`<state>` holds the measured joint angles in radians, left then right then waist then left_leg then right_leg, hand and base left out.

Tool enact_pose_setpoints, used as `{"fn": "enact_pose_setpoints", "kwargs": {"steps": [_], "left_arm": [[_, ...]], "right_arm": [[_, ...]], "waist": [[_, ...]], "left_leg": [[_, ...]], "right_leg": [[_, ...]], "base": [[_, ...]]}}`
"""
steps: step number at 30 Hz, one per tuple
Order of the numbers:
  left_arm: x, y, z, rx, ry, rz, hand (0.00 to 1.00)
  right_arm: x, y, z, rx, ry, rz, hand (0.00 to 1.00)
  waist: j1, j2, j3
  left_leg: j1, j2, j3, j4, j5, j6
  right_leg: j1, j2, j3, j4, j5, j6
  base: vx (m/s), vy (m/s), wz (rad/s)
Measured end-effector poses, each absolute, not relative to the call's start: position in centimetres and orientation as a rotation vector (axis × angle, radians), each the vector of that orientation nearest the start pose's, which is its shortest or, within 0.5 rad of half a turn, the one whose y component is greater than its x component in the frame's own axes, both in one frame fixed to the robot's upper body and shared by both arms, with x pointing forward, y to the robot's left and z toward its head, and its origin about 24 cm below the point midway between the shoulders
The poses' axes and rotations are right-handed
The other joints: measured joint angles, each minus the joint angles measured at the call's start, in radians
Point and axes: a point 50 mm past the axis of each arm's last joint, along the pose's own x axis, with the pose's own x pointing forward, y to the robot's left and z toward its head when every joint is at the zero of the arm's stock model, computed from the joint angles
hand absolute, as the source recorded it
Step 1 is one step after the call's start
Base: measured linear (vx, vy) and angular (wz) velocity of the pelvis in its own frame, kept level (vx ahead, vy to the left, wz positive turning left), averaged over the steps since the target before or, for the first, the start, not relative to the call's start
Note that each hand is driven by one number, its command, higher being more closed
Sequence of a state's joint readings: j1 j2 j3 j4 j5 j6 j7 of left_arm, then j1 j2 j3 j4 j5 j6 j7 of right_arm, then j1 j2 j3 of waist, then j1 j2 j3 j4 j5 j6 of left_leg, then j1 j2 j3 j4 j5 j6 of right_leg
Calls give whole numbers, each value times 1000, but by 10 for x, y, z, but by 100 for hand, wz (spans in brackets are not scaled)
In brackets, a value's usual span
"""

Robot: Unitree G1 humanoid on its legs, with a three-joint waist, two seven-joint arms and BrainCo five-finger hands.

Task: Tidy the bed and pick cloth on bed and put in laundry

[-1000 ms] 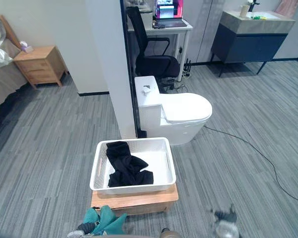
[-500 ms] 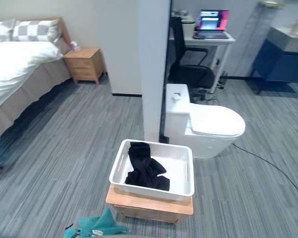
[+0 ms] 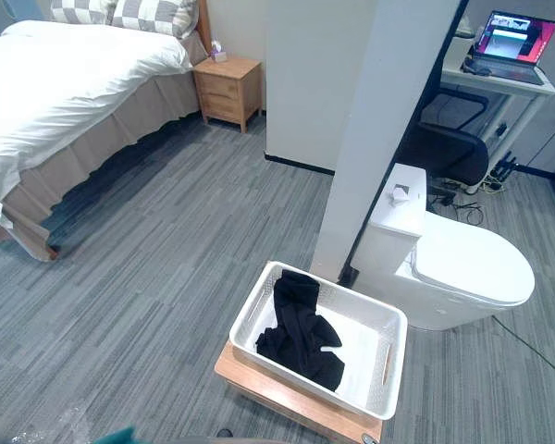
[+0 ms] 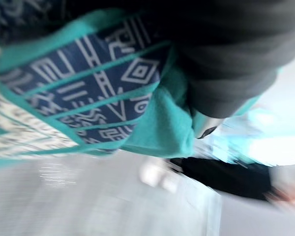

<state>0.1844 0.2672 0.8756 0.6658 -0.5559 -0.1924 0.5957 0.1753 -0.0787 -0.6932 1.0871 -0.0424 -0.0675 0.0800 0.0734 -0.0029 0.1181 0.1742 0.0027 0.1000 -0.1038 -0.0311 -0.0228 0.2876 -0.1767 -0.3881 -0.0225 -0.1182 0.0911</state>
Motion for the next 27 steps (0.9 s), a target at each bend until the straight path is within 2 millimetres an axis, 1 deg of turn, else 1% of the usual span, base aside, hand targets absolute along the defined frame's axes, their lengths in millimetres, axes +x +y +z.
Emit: {"fn": "enact_pose_setpoints", "kwargs": {"steps": [1, 2, 3, 4, 5, 6, 7, 8, 9, 10, 11, 12, 13, 14, 15, 16, 18, 19, 20, 21, 22, 23, 24, 26, 27], "left_arm": [[45, 411, -29, -206, 261, 1713, 100], [53, 418, -19, -166, 230, 1690, 100], [67, 436, 12, -93, 98, 1653, 100], [81, 451, 43, -10, -11, 1602, 100], [84, 454, 49, 6, -31, 1587, 100], [100, 462, 74, 43, -115, 1517, 100], [109, 465, 85, 59, -156, 1473, 100], [129, 467, 107, 100, -228, 1361, 100], [152, 462, 121, 136, -269, 1224, 100], [163, 458, 124, 147, -271, 1158, 100], [185, 444, 122, 179, -264, 1043, 100], [201, 429, 117, 198, -260, 953, 100], [206, 424, 115, 204, -259, 924, 100], [217, 408, 110, 212, -262, 857, 100], [227, 395, 108, 245, -262, 791, 100], [232, 389, 110, 273, -277, 755, 100], [254, 373, 126, 286, -337, 631, 100], [261, 367, 130, 290, -351, 595, 100], [267, 358, 138, 314, -375, 526, 100], [270, 351, 141, 331, -387, 488, 100], [280, 328, 148, 378, -420, 376, 100], [283, 318, 149, 398, -433, 333, 100], [289, 300, 152, 458, -453, 259, 100], [296, 287, 160, 544, -475, 213, 100], [298, 286, 163, 546, -482, 214, 100]], "right_arm": [[21, -258, -158, 257, 1100, -656, 0], [18, -258, -158, 254, 1101, -660, 0], [13, -257, -158, 259, 1102, -670, 0], [11, -254, -159, 278, 1086, -690, 0], [10, -253, -159, 281, 1085, -693, 0], [6, -248, -160, 294, 1090, -698, 0], [3, -245, -161, 299, 1096, -699, 0], [-2, -240, -162, 310, 1102, -700, 0], [-2, -238, -162, 316, 1097, -697, 0], [0, -238, -162, 315, 1090, -694, 0], [5, -240, -161, 313, 1073, -693, 0], [12, -241, -161, 313, 1057, -686, 0], [15, -241, -161, 314, 1051, -682, 0], [21, -242, -160, 313, 1034, -677, 0], [24, -243, -159, 308, 1024, -675, 0], [25, -244, -159, 305, 1022, -675, 0], [19, -246, -159, 296, 1034, -685, 0], [17, -247, -159, 294, 1037, -686, 0], [20, -248, -158, 285, 1034, -679, 0], [21, -249, -158, 280, 1032, -676, 0], [22, -253, -157, 263, 1032, -670, 0], [23, -255, -156, 257, 1032, -669, 0], [24, -258, -156, 246, 1036, -671, 0], [27, -258, -155, 230, 1049, -653, 0], [27, -257, -156, 229, 1055, -645, 0]], "waist": [[-1, 7, -1], [-1, 9, -2], [-4, 10, -6], [-4, 9, -9], [-4, 9, -9], [-6, 5, -18], [-7, 1, -27], [-6, -7, -45], [-6, -12, -52], [-6, -12, -52], [-7, -8, -53], [-11, -7, -53], [-16, -8, -53], [-30, -9, -53], [-30, -8, -53], [-28, -6, -52], [-35, -1, -49], [-41, 0, -48], [-58, 4, -46], [-67, 7, -44], [-78, 15, -39], [-80, 16, -38], [-86, 30, -30], [-100, 48, -21], [-105, 51, -20]], "left_leg": [[0, -1, 4, 0, -9, -4], [0, -1, 6, 0, -14, -1], [-1, 2, 23, 0, -22, 2], [-2, 8, 46, 0, -24, -5], [-2, 9, 50, 0, -25, -7], [-1, 10, 57, 0, -24, -5], [-1, 8, 61, 1, -22, -4], [-1, 10, 69, 2, -24, -6], [3, 12, 83, 7, -25, -7], [6, 12, 87, 7, -24, -7], [16, 13, 96, 7, -24, -7], [22, 15, 113, 7, -24, -7], [24, 15, 116, 7, -24, -7], [27, 19, 133, 7, -25, -8], [28, 26, 156, 7, -27, -11], [29, 27, 169, 7, -30, -14], [35, 35, 198, 8, -32, -17], [37, 37, 204, 8, -32, -17], [41, 42, 220, 8, -33, -18], [42, 44, 225, 8, -34, -18], [45, 47, 243, 11, -41, -17], [45, 48, 252, 17, -47, -18], [48, 47, 269, 24, -53, -18], [50, 47, 294, 37, -69, -16], [51, 47, 303, 37, -69, -16]], "right_leg": [[-3, -2, 2, 4, 0, -1], [-4, -2, 2, 5, 0, -1], [-17, -1, 9, 10, -1, -1], [-35, 2, 25, 19, -1, -2], [-37, 3, 26, 21, -1, -2], [-43, 6, 32, 24, -2, -3], [-45, 7, 36, 24, -2, -3], [-53, 10, 50, 27, -2, -3], [-57, 11, 62, 32, -2, -3], [-59, 11, 71, 38, -1, -3], [-66, 10, 82, 51, -1, -4], [-74, 10, 102, 60, 0, -5], [-74, 10, 109, 60, 0, -5], [-80, 10, 132, 61, 0, -6], [-100, 13, 160, 64, 1, -7], [-107, 17, 176, 66, 2, -8], [-116, 30, 218, 68, 7, -16], [-118, 32, 228, 70, 7, -16], [-125, 36, 243, 74, 7, -16], [-128, 37, 249, 76, 7, -17], [-137, 38, 273, 79, 7, -17], [-141, 39, 282, 82, 7, -17], [-147, 37, 298, 83, 8, -18], [-157, 38, 328, 81, 8, -18], [-161, 38, 334, 81, 8, -18]], "base": [[48, 20, -10], [29, 22, -18], [46, 11, -39], [47, 0, -43], [63, -13, -36], [54, -11, -15], [92, -4, -20], [110, 8, -23], [103, 17, -22], [76, 31, -20], [36, 45, -26], [34, 40, -28], [28, 14, -32], [33, -30, -40], [28, -29, -50], [17, -12, -59], [7, 0, -47], [0, -23, -37], [-7, -22, -28], [-13, -18, -40], [-15, -5, -36], [-22, 10, -50], [-25, 15, -46], [-28, 9, -51], [-28, -8, -40]]}}
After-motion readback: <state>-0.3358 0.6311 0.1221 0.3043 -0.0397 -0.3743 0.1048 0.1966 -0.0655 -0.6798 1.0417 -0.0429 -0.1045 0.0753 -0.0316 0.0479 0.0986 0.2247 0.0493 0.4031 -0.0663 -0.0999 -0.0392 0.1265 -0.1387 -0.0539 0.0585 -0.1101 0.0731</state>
